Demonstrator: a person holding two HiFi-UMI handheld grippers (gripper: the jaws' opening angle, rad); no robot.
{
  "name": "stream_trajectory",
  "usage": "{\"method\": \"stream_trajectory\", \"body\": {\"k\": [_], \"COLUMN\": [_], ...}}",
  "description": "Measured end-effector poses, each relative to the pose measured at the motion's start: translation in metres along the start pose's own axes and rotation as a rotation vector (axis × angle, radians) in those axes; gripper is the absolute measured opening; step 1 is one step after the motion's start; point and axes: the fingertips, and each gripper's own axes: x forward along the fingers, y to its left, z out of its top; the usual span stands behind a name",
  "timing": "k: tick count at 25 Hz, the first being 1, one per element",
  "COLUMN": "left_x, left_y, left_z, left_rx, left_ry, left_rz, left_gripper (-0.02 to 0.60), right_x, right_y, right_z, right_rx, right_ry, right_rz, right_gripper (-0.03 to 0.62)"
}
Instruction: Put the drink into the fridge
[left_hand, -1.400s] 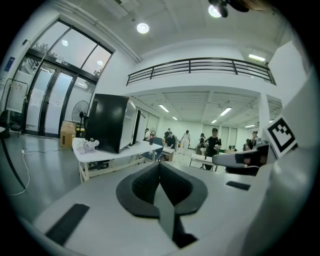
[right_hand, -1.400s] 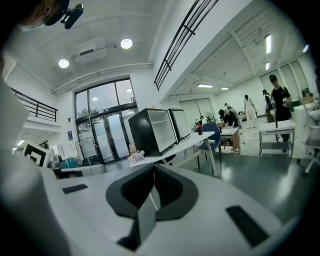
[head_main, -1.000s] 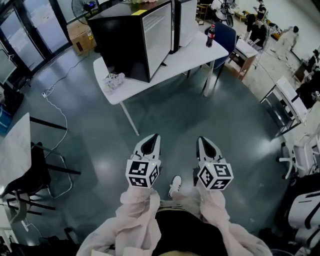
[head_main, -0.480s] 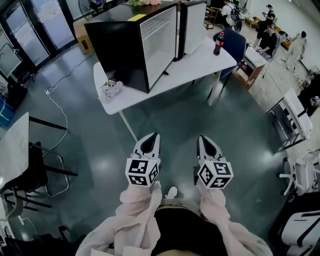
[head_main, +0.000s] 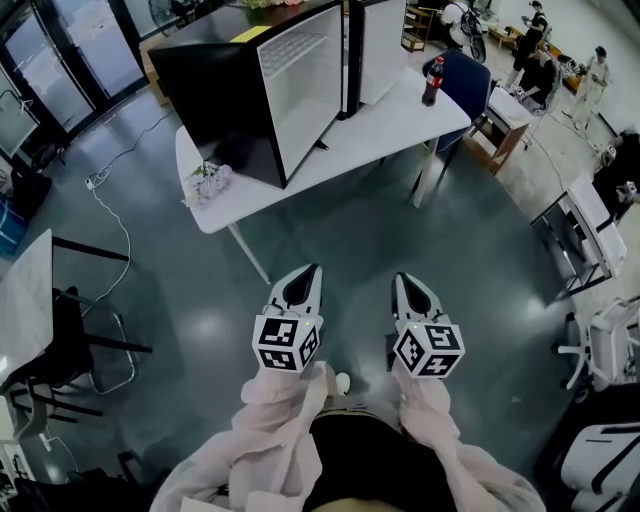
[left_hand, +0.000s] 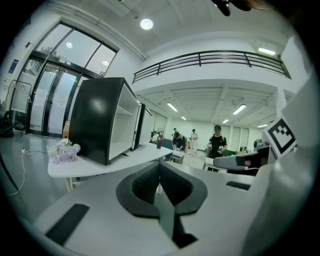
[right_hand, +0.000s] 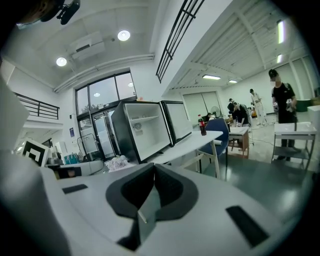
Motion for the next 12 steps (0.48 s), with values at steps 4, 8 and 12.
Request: {"method": "stream_trajectory", "body": {"k": [4,8,12], "left_x": [-0.002,-0.004,0.004], "left_y": [-0.006,-0.012,-0.011], "left_z": [-0.007,-0.012,-0.015], "left_rx": [-0.001,0.006,0.016], "left_ry": [0.022,0.038,0.047], "left_rz": [-0.008,-0.022,-0.035], "left_gripper": [0.012,0.012,0.012], "right_x": [-0.007,-0.012,-0.006], "right_y": [-0.001,-0.003,-0.007], "right_z": [-0.007,-0.014,-0.016], "right_rx": [0.009,0.024,0.032], "right_ry": [0.014,0.019,0.021], "right_rz": [-0.002,-0.011,-0.02], "right_gripper": [0.014,0.014,0.014]}}
